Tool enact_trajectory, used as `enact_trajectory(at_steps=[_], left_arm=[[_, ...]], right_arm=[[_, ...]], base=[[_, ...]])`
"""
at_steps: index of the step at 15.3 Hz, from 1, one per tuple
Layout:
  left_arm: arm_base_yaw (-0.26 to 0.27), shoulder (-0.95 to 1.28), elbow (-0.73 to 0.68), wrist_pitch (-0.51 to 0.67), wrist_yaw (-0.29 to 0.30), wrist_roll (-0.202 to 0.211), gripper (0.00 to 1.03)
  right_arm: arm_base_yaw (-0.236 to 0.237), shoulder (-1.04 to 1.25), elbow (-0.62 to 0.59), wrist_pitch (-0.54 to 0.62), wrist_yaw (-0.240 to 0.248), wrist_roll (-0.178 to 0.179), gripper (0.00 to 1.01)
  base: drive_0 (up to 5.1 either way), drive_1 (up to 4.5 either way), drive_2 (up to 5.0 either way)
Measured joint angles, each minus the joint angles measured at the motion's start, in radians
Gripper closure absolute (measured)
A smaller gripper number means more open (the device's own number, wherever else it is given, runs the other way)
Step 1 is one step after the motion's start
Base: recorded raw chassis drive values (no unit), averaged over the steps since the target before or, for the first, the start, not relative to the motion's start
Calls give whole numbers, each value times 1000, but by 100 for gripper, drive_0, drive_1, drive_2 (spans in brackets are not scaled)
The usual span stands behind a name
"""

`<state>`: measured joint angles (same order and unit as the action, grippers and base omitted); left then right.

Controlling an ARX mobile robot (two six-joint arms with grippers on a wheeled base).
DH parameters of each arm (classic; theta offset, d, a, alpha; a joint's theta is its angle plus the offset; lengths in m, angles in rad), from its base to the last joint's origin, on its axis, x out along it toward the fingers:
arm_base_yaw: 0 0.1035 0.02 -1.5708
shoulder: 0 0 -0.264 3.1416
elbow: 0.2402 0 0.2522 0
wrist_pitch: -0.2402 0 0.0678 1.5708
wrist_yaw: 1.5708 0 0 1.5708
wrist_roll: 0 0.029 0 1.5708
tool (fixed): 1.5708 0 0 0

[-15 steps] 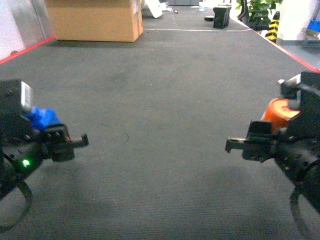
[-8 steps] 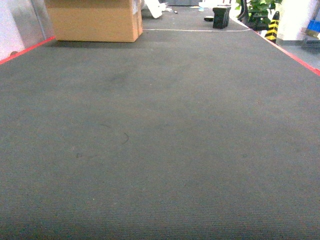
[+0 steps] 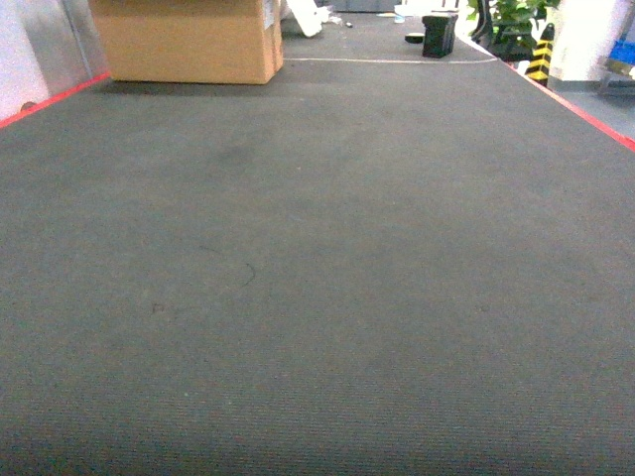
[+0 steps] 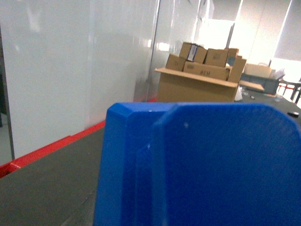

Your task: Sort blue parts and orange caps into right shelf containers

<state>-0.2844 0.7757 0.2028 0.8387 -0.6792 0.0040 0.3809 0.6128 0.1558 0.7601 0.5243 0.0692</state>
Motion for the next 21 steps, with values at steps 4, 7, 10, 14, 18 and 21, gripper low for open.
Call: enact_trajectory(at_steps=[4,7,10,14,18,21], left_arm=[[169,-243,-55,-472,570,-3,60],[291,-326,-100,-497,661,-3,60],[282,-389,-133,-532,679,-3,60],[282,-471,-156,-582,679,-3,60],[282,-533,-192,-605,678,-3,60],[282,-679,-192,-780,679,-3,60]], right_arm=[[-178,-209,-10,-513,-315,-52,56],[-240,-277,-50,-529,-381,-57,56],[-377,-337,-88,-564,-508,-62,56],[-381,-396,-109,-594,-524,-62,57],[-381,-532,-142,-734,-525,-63,57],[-381,-607,-143,-766,-525,-63,57]], base=[[0,0,0],[0,0,0],[0,0,0],[0,0,0],[0,0,0],[0,0,0]])
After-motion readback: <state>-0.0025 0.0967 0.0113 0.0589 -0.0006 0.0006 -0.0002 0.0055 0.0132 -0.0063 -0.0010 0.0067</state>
